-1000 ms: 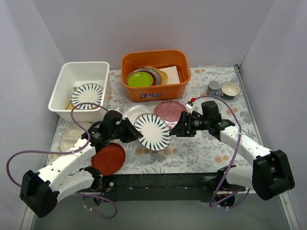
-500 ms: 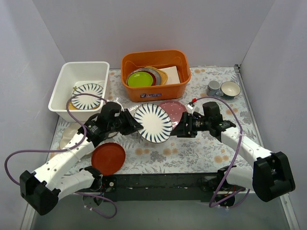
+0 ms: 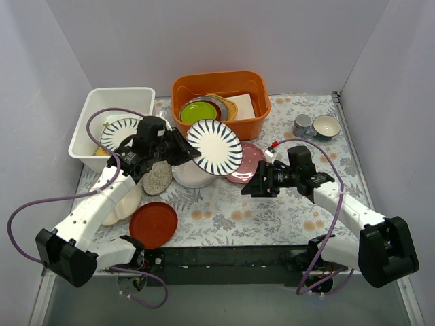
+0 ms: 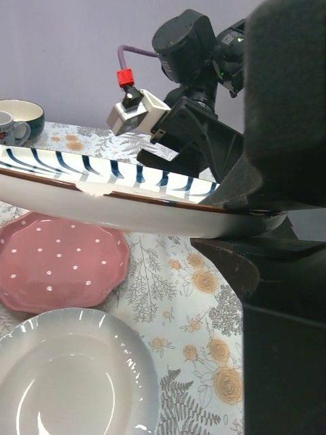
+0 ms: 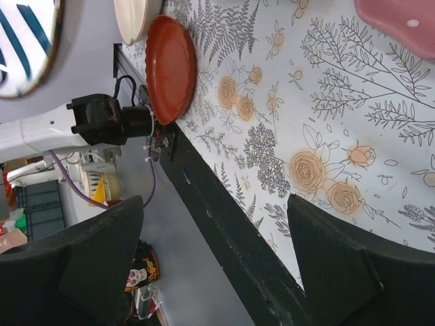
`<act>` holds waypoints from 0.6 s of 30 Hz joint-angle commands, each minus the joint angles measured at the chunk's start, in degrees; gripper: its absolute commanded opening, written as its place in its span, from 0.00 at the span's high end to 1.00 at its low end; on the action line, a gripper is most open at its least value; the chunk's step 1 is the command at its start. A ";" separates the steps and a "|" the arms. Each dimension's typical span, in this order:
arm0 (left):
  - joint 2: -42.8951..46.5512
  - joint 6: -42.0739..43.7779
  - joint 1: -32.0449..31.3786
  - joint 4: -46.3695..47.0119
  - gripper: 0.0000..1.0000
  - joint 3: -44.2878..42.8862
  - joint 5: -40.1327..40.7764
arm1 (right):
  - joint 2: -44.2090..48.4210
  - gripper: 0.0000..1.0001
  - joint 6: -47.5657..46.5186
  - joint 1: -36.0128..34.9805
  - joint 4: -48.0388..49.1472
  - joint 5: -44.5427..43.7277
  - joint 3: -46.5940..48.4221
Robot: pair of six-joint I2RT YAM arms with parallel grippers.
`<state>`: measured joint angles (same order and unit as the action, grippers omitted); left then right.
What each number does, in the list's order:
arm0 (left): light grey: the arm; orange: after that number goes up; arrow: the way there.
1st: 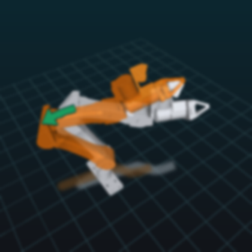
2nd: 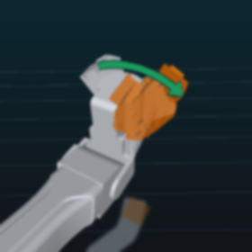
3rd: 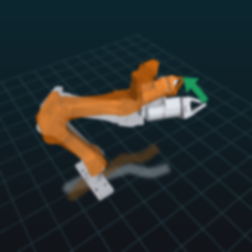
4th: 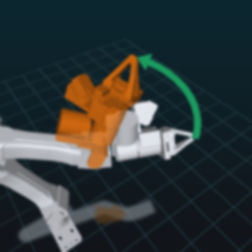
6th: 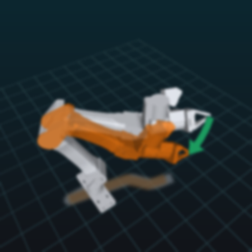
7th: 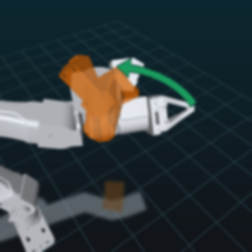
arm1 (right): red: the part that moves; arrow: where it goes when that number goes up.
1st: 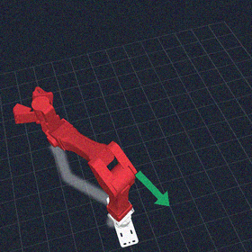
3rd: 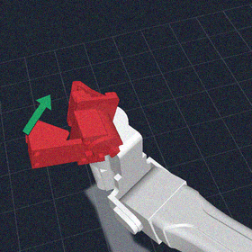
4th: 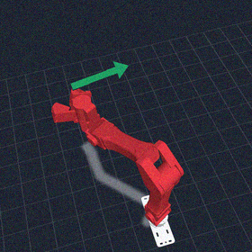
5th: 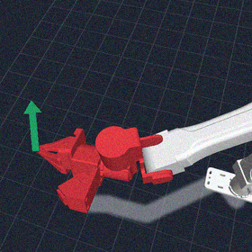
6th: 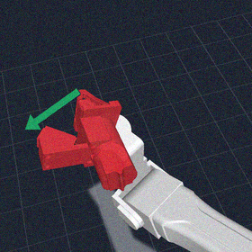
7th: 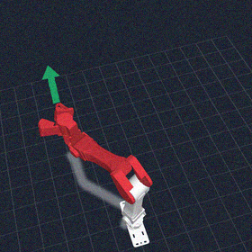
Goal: Place the plates into the plastic bin on the countertop
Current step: Place the plate in the plastic bin.
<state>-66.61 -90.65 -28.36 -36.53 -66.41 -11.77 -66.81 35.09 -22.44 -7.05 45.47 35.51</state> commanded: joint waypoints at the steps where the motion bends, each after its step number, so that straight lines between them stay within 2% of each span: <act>1: -0.09 1.79 3.48 4.81 1.00 -7.76 -5.45 | 1.94 0.06 -1.17 0.55 1.07 1.55 -0.96; 5: -2.29 2.41 7.34 4.98 1.00 -12.24 -8.09 | 1.86 0.06 -1.52 0.55 0.81 1.72 -1.40; 18: -12.40 2.32 13.77 4.45 1.00 -28.41 -10.99 | 2.12 0.05 -2.39 1.08 -0.24 1.37 -1.84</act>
<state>-79.15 -88.03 -16.60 -37.36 -87.68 -19.09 -65.93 34.13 -21.74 -7.14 45.82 33.85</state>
